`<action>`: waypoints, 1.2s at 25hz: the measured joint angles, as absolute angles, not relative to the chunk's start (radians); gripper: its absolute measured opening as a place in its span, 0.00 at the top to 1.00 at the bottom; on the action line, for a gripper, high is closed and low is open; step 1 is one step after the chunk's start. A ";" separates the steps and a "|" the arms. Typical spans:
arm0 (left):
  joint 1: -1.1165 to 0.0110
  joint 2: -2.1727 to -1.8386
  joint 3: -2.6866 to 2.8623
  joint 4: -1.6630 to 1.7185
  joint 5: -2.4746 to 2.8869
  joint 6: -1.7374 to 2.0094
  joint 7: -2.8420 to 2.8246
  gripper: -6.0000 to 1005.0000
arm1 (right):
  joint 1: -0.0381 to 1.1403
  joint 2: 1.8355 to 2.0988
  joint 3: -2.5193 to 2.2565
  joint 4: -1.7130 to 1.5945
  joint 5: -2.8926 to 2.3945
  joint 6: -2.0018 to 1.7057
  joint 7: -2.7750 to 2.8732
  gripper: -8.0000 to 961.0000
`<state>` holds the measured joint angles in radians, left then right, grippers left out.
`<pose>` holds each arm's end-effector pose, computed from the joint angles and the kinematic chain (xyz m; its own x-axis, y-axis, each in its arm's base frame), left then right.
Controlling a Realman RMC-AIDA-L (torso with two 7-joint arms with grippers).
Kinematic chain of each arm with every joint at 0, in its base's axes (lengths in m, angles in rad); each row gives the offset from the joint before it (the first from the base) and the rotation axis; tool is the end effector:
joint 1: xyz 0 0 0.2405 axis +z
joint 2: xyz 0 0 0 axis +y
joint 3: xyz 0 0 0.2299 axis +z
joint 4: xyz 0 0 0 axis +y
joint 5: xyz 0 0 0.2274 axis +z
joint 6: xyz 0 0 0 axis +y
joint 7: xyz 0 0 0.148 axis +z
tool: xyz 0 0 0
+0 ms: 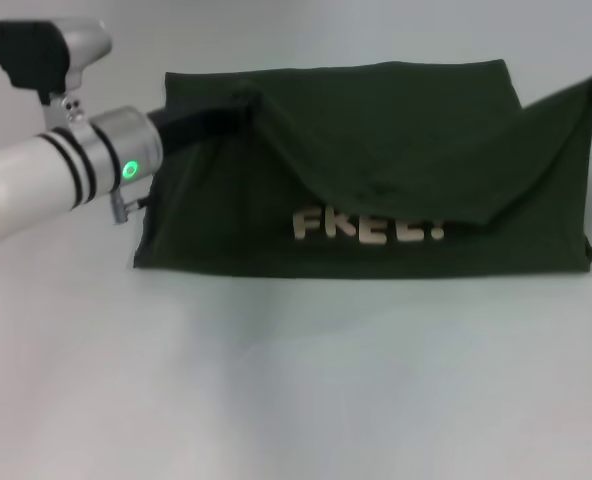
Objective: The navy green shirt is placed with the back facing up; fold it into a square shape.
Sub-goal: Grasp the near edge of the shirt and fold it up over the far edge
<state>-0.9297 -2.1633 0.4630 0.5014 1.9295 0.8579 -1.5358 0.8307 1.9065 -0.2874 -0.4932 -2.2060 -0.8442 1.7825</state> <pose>-0.1665 0.4706 -0.0060 0.6026 0.3475 0.7184 0.7508 -0.5520 -0.3627 0.2805 0.4743 0.1235 0.5316 -0.4363 -0.7259 -0.8459 -0.2310 -0.4807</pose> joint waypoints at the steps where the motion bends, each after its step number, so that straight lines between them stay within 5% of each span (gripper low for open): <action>1: -0.938 -2.163 0.463 0.489 1.906 0.836 -1.511 0.94 | 0.839 1.907 -0.301 -0.489 -2.198 -0.822 1.783 0.96; 21: -0.953 -2.172 0.458 0.207 1.539 0.598 -1.009 0.94 | 0.851 1.968 -0.391 -0.308 -1.998 -0.533 1.546 0.91; 30: -0.940 -2.172 0.460 0.205 1.539 0.609 -1.014 0.84 | 0.843 1.990 -0.414 -0.327 -1.998 -0.527 1.513 0.86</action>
<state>-0.9395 -2.1720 0.4597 0.2050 1.5386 0.6090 -1.0139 0.8429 1.9905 -0.4143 -0.3268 -1.9975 -0.5265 1.5130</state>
